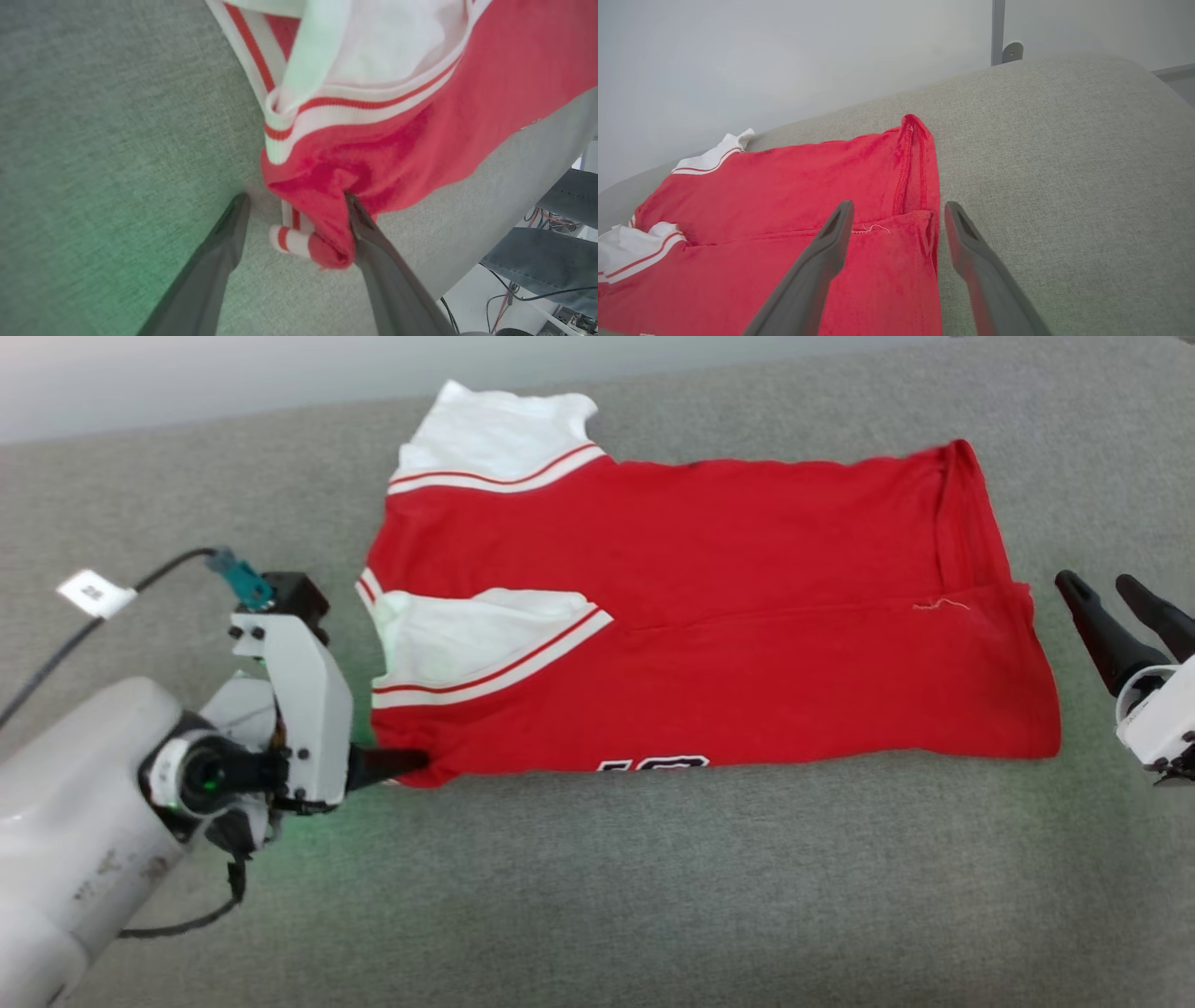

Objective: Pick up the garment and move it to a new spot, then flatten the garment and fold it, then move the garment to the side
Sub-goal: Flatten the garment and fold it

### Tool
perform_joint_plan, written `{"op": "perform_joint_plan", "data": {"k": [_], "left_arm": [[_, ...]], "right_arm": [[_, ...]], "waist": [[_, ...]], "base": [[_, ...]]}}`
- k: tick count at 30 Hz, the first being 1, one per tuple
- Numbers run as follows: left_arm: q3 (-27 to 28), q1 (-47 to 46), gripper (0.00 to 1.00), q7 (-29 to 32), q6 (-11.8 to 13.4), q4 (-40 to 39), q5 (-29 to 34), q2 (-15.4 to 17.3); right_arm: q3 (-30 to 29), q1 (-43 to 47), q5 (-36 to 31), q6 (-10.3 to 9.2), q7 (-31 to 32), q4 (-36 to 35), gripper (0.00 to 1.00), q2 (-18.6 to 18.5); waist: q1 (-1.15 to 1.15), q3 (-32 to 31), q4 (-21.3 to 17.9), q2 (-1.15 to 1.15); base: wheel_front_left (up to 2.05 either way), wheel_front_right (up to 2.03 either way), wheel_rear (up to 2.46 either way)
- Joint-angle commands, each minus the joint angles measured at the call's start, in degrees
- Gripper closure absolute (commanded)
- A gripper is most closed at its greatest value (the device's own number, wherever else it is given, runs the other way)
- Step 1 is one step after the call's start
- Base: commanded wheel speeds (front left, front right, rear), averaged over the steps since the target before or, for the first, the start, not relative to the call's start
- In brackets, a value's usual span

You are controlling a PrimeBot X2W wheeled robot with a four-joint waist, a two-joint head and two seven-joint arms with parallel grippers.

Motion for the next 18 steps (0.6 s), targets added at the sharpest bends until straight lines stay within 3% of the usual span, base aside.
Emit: {"op": "perform_joint_plan", "data": {"k": [1, 2, 3, 4, 5, 13, 18], "left_arm": [[-0.6, 2.0, 0.12, 0.5, -0.7, 1.5, -0.9, -1.1], [-0.5, 2.4, 0.43, 0.6, -0.9, 1.9, -1.6, -1.3], [-0.4, 2.7, 0.64, 0.6, -1.4, 2.2, -1.9, -1.5], [-0.2, 2.9, 0.95, 0.3, -1.8, 2.3, -2.1, -1.6], [0.1, 3.0, 1.00, -0.1, -2.2, 2.5, -2.3, -1.7], [0.5, 2.7, 1.00, -1.2, -4.3, 1.8, -2.1, -2.7], [0.6, 2.1, 1.00, -2.0, -5.1, 0.8, -1.3, -3.1]], "right_arm": [[0.0, 0.1, -0.2, -0.04, 0.3, -0.2, 0.00, 0.3], [0.0, 0.2, -0.3, -0.05, 0.5, -0.2, 0.00, 0.4], [0.0, 0.4, -0.3, -0.05, 0.7, -0.3, 0.00, 0.3], [0.0, 0.6, -0.3, -0.04, 1.2, -0.4, 0.00, 0.1], [0.3, 0.9, -0.3, -0.05, 2.1, -0.5, 0.00, -0.3], [5.3, 1.7, 0.6, -0.05, 17.5, -4.8, 0.00, -6.7], [7.4, -0.4, -2.5, -0.05, 24.3, -3.8, 0.00, -7.7]], "waist": [[0.00, 1.2, -1.3, 0.00], [0.00, 1.4, -1.5, 0.00], [0.00, 1.5, -1.6, 0.00], [0.00, 1.7, -1.6, 0.00], [0.00, 1.8, -1.6, 0.00], [0.00, 2.7, -0.3, 0.00], [0.00, 4.0, 0.6, 0.00]], "base": [[0.00, 0.00, 0.00], [0.00, 0.00, 0.00], [0.00, 0.00, 0.00], [0.00, 0.00, 0.00], [0.00, 0.00, 0.00], [0.00, 0.00, 0.00], [0.00, 0.00, 0.00]]}}
